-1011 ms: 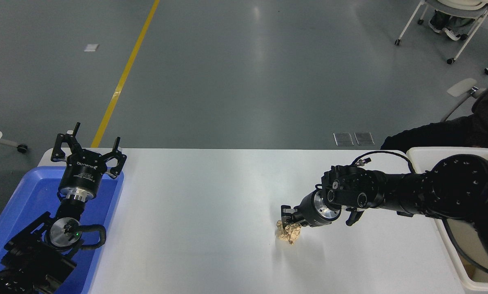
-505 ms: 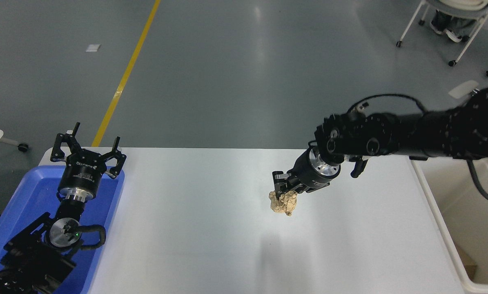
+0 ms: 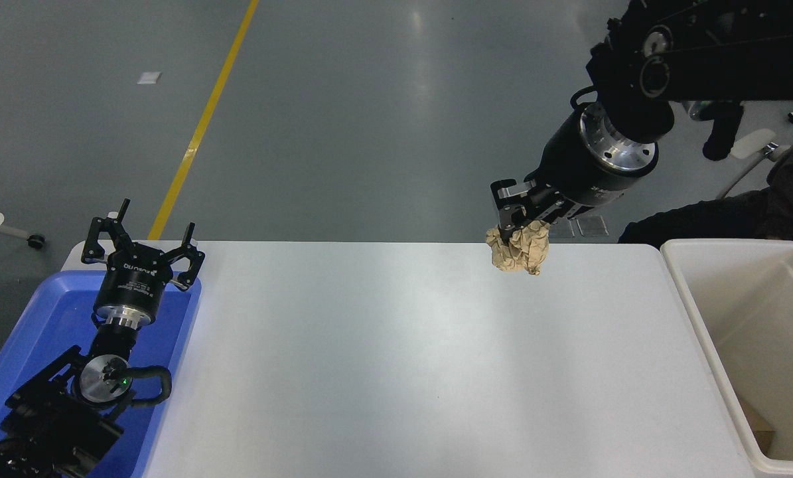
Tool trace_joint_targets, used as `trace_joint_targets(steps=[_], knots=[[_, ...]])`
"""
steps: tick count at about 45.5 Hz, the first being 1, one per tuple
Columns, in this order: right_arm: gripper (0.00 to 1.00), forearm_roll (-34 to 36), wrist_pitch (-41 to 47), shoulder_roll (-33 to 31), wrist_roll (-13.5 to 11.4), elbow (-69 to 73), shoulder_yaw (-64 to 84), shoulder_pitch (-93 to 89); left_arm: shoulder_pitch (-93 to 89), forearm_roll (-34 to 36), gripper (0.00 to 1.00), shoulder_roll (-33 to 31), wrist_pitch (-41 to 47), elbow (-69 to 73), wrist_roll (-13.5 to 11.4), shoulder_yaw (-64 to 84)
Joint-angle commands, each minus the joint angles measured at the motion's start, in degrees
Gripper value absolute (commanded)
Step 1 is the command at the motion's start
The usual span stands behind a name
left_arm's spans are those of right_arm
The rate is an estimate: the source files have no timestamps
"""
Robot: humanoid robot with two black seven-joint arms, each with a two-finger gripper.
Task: Pick up paper ball place in dustbin
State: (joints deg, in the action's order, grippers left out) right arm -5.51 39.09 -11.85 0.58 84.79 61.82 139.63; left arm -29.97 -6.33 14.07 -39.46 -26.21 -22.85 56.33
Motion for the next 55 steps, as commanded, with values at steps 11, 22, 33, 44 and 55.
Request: trace_joint_targets(steps=[11,22,33,44,55], knots=[[0.0,-15.46,0.55,-17.22,-0.05,-0.85,11.21,-0.14,-0.09,0.0,1.0,-0.01,0.0,0.02,-0.09,-0.08],[0.0,-29.55,0.38,-37.62,0.12,-12.09,9.11,-10.68,-0.09,0.0,1.0,-0.01,0.0,0.02,-0.09,-0.08],[0.0,-29.55,-2.0,-46.34,0.3,-31.95,-10.3,-36.51,-0.09,0.0,1.0,-0.01,0.0,0.02,-0.09,-0.08],[0.0,-29.55,-5.77,-43.44,0.3,-46.9,-32.98,-62.71,-0.09,0.0,1.0,-0.01,0.0,0.02,-0.09,-0.08],[0.0,-25.52,-17.02,-35.53,0.21,-59.11,-38.0,-80.38,-0.18,0.0,1.0,-0.01,0.0,0.02,-0.09,-0.17]])
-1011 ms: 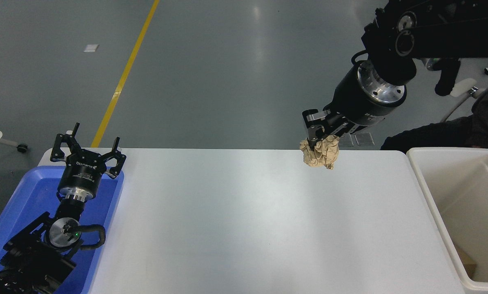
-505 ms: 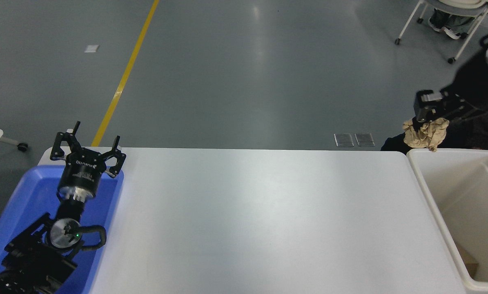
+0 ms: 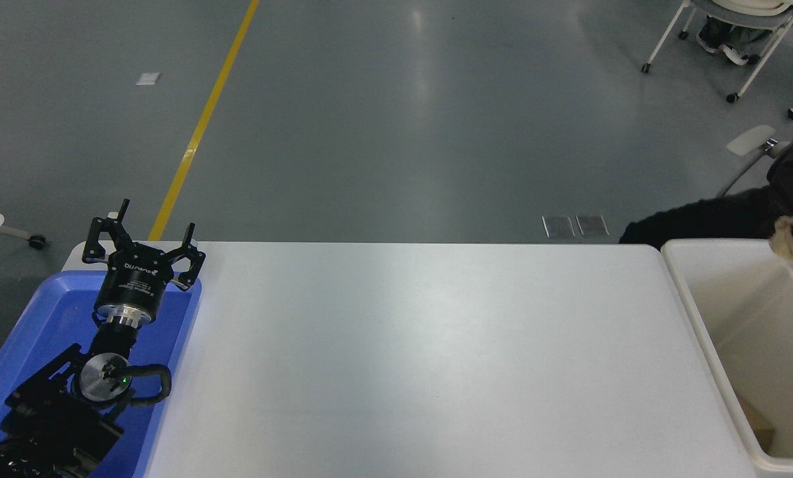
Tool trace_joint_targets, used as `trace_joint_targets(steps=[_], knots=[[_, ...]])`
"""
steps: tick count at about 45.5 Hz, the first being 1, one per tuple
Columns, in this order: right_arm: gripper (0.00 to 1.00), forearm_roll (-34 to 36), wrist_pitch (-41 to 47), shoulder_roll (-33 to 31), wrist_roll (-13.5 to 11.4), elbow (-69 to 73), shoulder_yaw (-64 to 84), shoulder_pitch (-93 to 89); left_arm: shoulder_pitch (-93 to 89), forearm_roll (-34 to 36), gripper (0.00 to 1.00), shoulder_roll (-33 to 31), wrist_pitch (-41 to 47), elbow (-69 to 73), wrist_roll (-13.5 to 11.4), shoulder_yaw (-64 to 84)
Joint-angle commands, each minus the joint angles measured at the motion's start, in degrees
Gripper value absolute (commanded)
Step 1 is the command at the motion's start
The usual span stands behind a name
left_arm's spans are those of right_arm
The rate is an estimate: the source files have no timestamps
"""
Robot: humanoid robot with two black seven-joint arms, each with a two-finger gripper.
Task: Pick up paper ball place in dustbin
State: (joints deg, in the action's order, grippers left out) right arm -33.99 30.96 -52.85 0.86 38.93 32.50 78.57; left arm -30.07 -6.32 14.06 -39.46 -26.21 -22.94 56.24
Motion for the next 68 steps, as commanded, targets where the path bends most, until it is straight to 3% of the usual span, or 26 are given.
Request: trace_joint_targets(steps=[1,20,33,43,44,46,68], knots=[[0.0,4.01,-9.6,6.18,-0.07,-14.39,-8.68,-20.55,-0.08,-0.01,1.0,0.0,0.0,-0.07,0.0,-0.08],[0.0,27.04,-17.16,20.68,-0.78,-33.48,-8.59,-37.61,-0.08,-0.01,1.0,0.0,0.0,0.01,0.0,-0.08],[0.0,28.98,-24.19,27.01,-0.78,-33.3,-9.03,-40.96,-0.08,-0.01,1.0,0.0,0.0,0.01,0.0,-0.08],[0.0,28.98,-26.21,27.98,-0.69,-33.04,-9.03,-41.4,-0.08,-0.01,1.0,0.0,0.0,-0.07,0.0,-0.08],[0.22,28.98,-26.22,27.98,-0.6,-32.95,-9.03,-41.48,-0.08,-0.01,1.0,0.0,0.0,0.01,0.0,-0.08],[0.98,28.98,-26.22,27.89,-0.6,-32.95,-9.03,-41.48,-0.08,-0.01,1.0,0.0,0.0,0.01,0.0,-0.08],[1.0,28.89,-26.13,27.89,-0.51,-32.95,-8.59,-40.78,-0.16,-0.01,1.0,0.0,0.0,0.01,0.0,-0.08]])
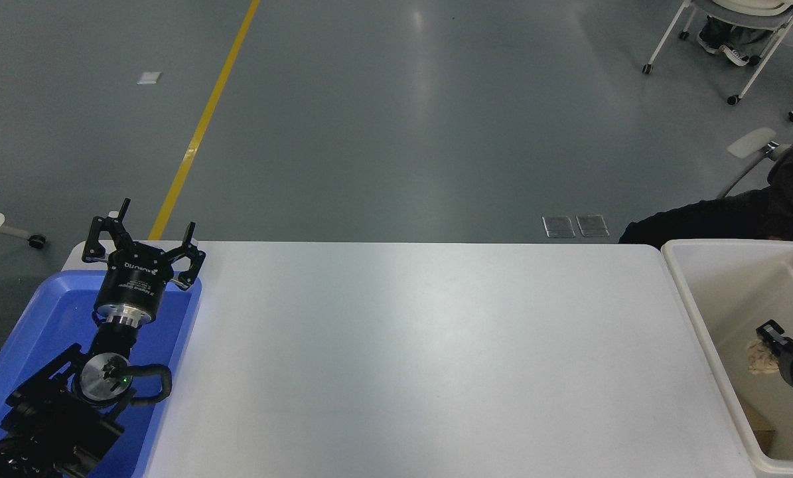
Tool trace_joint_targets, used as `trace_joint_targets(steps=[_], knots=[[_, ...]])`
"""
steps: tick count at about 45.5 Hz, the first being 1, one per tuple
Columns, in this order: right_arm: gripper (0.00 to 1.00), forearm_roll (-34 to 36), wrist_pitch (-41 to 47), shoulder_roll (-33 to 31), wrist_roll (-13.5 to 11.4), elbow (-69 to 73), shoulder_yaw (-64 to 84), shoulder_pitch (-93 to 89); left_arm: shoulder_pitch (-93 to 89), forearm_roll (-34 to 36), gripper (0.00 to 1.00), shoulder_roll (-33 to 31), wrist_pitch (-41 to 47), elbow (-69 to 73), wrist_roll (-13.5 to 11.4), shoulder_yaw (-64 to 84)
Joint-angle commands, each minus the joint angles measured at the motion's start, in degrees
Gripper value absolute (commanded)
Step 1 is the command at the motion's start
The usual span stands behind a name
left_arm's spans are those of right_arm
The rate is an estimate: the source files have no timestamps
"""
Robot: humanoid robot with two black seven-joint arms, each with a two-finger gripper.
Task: Pick up paper ball place in dustbin
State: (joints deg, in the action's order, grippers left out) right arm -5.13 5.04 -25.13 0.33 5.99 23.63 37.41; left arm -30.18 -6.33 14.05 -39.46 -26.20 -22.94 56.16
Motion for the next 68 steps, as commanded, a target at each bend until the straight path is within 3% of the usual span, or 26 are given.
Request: trace_joint_targets(steps=[1,9,16,24,29,36,43,52,68], knots=[[1.0,0.03,-0.2,0.09,0.02,-0.02,0.28,0.39,-0.06,0.0,1.0,0.01,0.09,0.0,0.0,0.0],[1.0,-1.02,0.5,0.79,0.28,0.69,2.29,4.86,-0.06,0.0,1.0,-0.08,0.0,0.0,0.0,-0.09],[1.0,-3.3,1.03,0.7,0.46,5.6,14.93,14.17,-0.15,0.0,1.0,-0.08,0.0,-0.08,0.0,-0.18],[1.0,-6.12,2.87,-3.07,0.02,26.23,25.67,30.42,-0.15,0.0,1.0,-0.08,-0.09,0.0,0.09,-0.26],[1.0,-7.96,11.97,-4.57,-0.42,41.08,26.82,43.5,-0.15,0.0,1.0,-0.08,-0.09,-0.08,0.09,-0.26],[1.0,-8.32,26.94,-4.05,-0.51,47.52,28.4,53.55,-0.15,0.0,1.0,-0.08,-0.09,-0.08,0.09,-0.26],[1.0,-7.53,35.3,-2.82,-0.42,57.1,30.24,63.21,-0.15,0.0,1.0,-0.08,-0.09,0.0,0.09,-0.26],[1.0,-4.9,37.32,2.89,-0.42,67.21,35.96,75.87,-0.06,0.0,1.0,0.01,0.0,0.0,0.0,-0.26],[1.0,3.98,39.96,7.11,-0.51,80.14,38.6,96.18,-0.06,0.0,1.0,0.01,0.09,0.0,0.0,-0.18]])
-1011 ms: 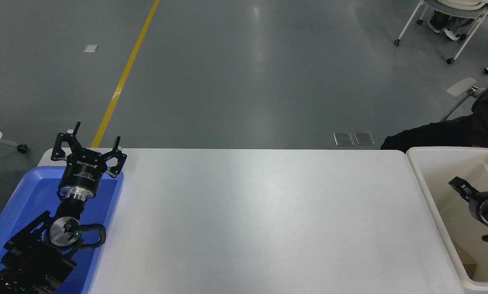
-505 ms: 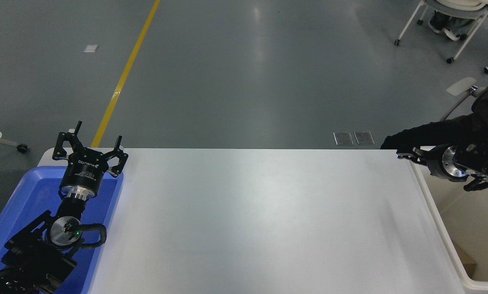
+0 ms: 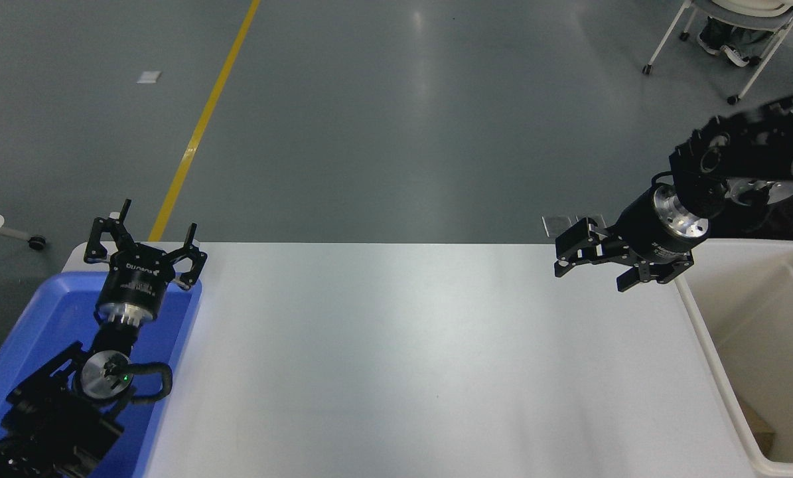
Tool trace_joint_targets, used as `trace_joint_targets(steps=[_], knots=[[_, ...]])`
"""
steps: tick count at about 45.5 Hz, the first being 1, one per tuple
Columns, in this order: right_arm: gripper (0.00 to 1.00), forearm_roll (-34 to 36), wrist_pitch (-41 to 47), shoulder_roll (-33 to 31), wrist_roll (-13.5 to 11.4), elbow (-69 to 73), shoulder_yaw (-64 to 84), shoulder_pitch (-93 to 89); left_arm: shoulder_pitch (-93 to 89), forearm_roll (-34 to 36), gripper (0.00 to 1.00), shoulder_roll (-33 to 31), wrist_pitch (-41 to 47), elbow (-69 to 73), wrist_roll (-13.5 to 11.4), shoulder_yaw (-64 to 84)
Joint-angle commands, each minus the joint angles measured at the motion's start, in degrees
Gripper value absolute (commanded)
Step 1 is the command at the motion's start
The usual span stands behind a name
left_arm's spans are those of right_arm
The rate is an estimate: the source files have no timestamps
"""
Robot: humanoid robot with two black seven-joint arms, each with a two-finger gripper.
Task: Pick up paper ball place in dustbin
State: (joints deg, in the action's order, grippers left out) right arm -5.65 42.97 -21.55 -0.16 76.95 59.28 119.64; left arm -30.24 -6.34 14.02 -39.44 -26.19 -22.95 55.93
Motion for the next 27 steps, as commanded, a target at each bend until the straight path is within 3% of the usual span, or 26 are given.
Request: trace_joint_targets(steps=[1,11,27], knots=[[1.0,5.03,2.03,3.97,-0.02,9.53,3.12,14.65,0.01,0.01,1.0,0.04,0.06,0.0,0.01,0.06],[1.0,9.16,2.03,7.22,-0.02,10.14,3.56,17.56,0.01,0.01,1.0,0.04,0.06,0.0,0.01,0.06],[1.0,9.78,2.03,7.75,-0.02,11.29,3.91,18.79,0.01,0.01,1.0,0.04,0.06,0.0,0.01,0.06]])
